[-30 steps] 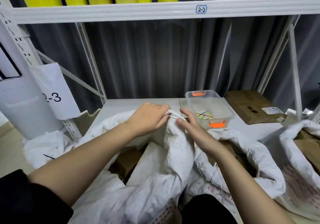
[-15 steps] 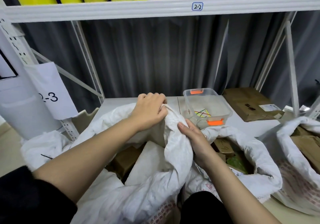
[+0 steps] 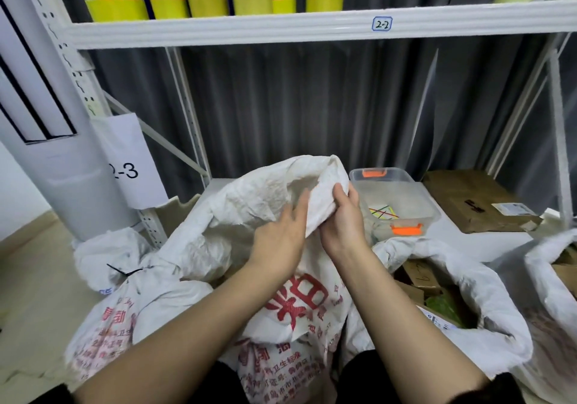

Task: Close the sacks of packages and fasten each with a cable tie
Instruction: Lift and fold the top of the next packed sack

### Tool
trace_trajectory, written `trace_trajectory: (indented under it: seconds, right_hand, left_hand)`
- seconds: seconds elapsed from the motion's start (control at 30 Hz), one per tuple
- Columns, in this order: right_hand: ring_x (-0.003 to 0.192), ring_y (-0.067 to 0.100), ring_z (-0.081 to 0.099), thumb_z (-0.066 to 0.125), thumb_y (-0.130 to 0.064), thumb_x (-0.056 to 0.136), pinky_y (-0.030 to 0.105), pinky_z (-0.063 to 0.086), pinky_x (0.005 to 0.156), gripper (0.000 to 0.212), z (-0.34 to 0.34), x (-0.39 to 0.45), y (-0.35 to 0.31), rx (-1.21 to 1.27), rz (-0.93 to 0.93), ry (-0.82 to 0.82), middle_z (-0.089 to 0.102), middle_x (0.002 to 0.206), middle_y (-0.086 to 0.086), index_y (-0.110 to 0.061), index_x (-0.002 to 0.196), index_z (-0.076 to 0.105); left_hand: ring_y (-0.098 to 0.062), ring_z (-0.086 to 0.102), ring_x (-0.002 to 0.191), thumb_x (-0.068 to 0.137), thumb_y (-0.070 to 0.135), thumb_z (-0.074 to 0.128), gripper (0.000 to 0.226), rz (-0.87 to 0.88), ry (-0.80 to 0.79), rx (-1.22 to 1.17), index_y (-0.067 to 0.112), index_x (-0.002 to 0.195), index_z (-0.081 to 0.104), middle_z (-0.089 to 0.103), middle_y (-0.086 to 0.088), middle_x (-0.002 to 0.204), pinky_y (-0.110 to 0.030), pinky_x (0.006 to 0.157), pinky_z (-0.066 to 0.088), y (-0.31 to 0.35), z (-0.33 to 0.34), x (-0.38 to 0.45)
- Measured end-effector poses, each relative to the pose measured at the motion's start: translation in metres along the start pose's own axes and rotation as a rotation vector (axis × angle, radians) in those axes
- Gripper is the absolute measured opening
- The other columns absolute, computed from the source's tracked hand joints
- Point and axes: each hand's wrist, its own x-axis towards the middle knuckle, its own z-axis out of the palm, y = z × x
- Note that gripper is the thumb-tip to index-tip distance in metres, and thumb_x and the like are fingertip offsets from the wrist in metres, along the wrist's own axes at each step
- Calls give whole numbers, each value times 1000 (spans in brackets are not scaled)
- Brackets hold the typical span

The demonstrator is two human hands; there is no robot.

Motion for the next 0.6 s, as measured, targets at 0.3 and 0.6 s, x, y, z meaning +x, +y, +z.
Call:
trace_trajectory:
  seconds: [0.3, 0.6]
  right_hand:
    - [104, 28, 64, 42, 4, 93, 36, 59, 77, 61, -20, 1, -7, -257, -20, -8, 57, 126, 12, -23, 146, 26]
    - [127, 23, 47, 70, -39, 74, 40, 44, 96, 73, -21, 33, -72, -2147, -1211, -1033, 53, 135, 1, -21, 140, 44]
  left_hand:
    - [-29, 60, 87, 92, 7, 47, 42, 27, -11, 233, 13, 130, 29, 49, -9, 110, -35, 57, 35, -36, -19, 10]
    - [-29, 59, 88, 94, 17, 41, 32, 180, -91, 101, 16, 125, 33, 58, -9, 107, -34, 64, 38, -53, -19, 7]
